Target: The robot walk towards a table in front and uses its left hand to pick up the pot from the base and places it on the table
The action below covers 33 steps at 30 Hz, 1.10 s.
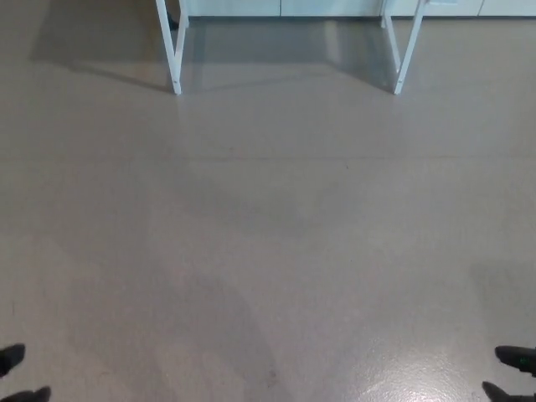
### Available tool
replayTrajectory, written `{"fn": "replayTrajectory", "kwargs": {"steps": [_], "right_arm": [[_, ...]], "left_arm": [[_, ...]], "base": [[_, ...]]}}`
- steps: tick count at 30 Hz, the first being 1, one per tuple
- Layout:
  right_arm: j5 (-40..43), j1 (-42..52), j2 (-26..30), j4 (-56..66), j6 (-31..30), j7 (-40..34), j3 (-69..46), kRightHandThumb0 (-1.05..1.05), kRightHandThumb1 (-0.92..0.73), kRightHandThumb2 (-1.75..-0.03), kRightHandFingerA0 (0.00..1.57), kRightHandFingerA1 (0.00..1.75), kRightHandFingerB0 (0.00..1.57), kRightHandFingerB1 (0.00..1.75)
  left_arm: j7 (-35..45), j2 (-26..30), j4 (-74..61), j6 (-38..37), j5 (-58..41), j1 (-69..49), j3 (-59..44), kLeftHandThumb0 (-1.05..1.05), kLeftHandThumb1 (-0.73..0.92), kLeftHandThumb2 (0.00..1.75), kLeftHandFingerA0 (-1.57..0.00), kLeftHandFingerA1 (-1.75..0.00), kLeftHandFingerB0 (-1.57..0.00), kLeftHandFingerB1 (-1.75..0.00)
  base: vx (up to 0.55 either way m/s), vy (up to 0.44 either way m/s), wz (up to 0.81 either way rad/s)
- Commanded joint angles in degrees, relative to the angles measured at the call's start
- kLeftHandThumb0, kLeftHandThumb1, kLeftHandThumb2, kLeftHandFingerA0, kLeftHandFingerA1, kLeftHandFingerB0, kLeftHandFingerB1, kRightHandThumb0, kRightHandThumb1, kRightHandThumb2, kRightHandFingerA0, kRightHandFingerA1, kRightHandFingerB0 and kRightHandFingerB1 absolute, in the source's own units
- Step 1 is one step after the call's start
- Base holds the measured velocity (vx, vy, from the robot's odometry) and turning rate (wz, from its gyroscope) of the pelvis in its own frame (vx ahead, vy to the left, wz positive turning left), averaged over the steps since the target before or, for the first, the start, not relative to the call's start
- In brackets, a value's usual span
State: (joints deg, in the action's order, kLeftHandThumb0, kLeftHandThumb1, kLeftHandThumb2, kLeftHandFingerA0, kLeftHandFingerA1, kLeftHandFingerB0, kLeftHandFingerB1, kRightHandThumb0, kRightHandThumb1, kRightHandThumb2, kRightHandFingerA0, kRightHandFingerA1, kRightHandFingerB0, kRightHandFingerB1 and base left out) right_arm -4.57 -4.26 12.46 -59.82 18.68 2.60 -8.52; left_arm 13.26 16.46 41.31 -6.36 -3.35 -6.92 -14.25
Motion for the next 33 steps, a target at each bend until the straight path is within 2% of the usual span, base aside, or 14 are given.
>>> {"fn": "replayTrajectory", "kwargs": {"steps": [1, 6, 14, 26, 33], "right_arm": [[2.54, 1.46, 2.25, -2.60, 6.41, 2.53, -1.83, -0.64, -0.37, -0.71, 0.74, 0.53, 0.48, 0.46], [1.85, 1.90, 2.62, -4.11, 7.58, 2.33, -1.57, -0.66, -0.38, -0.72, 0.71, 0.52, 0.49, 0.46], [2.48, 1.27, 3.00, -6.32, 9.02, 3.55, -1.96, -0.66, -0.37, -0.71, 0.72, 0.52, 0.48, 0.45], [1.67, 1.52, 2.95, -6.68, 9.39, 2.72, -0.37, -0.65, -0.38, -0.72, 0.72, 0.53, 0.48, 0.46], [2.18, 0.94, 2.97, -7.02, 9.56, 3.41, -0.33, -0.68, -0.38, -0.72, 0.72, 0.52, 0.48, 0.45]], "left_arm": [[6.14, 2.44, 4.22, -2.63, -4.44, -1.12, -2.93, -0.21, 0.52, 0.56, -0.45, -0.35, -0.33, -0.32], [6.76, 2.82, 7.29, -4.23, -4.19, -0.44, -3.48, -0.26, 0.52, 0.56, -0.41, -0.34, -0.32, -0.31], [7.36, 1.85, 5.15, -6.67, -4.05, -1.95, -2.90, -0.22, 0.52, 0.56, -0.42, -0.34, -0.31, -0.31], [6.45, 2.54, 3.35, -9.02, -1.94, -4.02, -1.45, -0.28, 0.52, 0.56, -0.41, -0.34, -0.30, -0.31], [6.86, 2.61, 2.14, -9.57, -2.06, -3.92, -0.74, -0.27, 0.55, 0.58, -0.40, -0.35, -0.29, -0.31]], "base": [[0.00, 0.000, 0.00], [0.00, 0.000, 0.00], [0.00, 0.000, 0.00], [-0.02, 0.002, 0.11], [0.12, 0.277, -0.19]]}}
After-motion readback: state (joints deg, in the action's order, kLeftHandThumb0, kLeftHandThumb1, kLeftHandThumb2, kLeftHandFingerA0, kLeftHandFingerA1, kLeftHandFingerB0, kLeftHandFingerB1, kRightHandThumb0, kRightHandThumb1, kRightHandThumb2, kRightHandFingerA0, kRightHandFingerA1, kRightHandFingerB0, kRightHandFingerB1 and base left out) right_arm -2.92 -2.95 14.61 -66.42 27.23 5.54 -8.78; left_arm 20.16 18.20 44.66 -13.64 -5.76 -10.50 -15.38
